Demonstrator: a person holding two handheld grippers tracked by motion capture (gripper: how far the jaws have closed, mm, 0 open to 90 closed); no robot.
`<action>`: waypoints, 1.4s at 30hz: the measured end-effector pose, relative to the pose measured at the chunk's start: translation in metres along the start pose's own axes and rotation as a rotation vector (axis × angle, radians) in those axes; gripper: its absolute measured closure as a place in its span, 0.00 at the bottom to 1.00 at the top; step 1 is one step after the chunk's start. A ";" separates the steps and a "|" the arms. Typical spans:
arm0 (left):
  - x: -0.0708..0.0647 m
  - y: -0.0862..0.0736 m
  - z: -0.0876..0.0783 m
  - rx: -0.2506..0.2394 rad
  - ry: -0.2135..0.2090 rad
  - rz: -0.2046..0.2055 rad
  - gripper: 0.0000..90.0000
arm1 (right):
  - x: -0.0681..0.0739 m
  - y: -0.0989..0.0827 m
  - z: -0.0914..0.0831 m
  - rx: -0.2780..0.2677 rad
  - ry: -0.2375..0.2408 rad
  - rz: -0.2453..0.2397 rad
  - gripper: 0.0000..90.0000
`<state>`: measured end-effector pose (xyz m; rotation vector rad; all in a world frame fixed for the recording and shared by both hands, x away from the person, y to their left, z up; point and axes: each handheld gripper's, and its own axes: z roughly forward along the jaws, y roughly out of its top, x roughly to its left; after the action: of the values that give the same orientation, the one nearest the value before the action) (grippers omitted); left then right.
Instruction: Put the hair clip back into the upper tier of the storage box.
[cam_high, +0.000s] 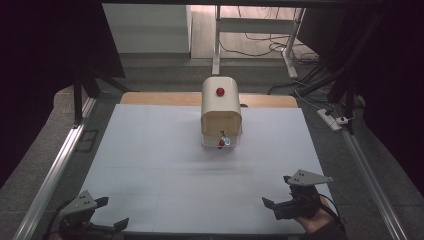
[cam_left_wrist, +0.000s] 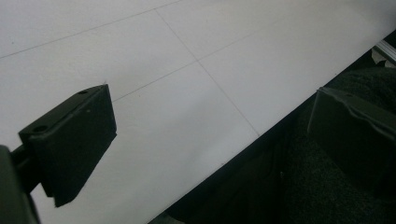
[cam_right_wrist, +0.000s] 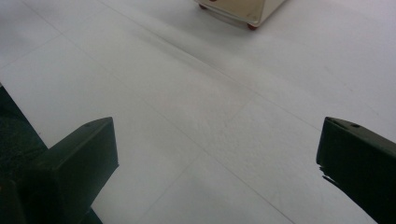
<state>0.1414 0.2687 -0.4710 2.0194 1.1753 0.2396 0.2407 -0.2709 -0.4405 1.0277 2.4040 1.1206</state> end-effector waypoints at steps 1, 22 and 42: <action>0.000 0.000 0.000 0.000 0.000 -0.001 0.01 | -0.001 -0.002 -0.002 -0.002 -0.001 0.006 0.00; 0.001 0.000 0.000 -0.001 0.002 -0.004 0.01 | -0.014 -0.024 -0.027 -0.011 -0.053 0.072 0.00; 0.001 -0.001 -0.001 -0.008 0.002 -0.015 0.01 | -0.021 -0.035 -0.043 -0.001 -0.100 0.113 0.00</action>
<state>0.1412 0.2704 -0.4711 2.0034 1.1885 0.2386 0.2160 -0.3247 -0.4393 1.2032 2.2921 1.0804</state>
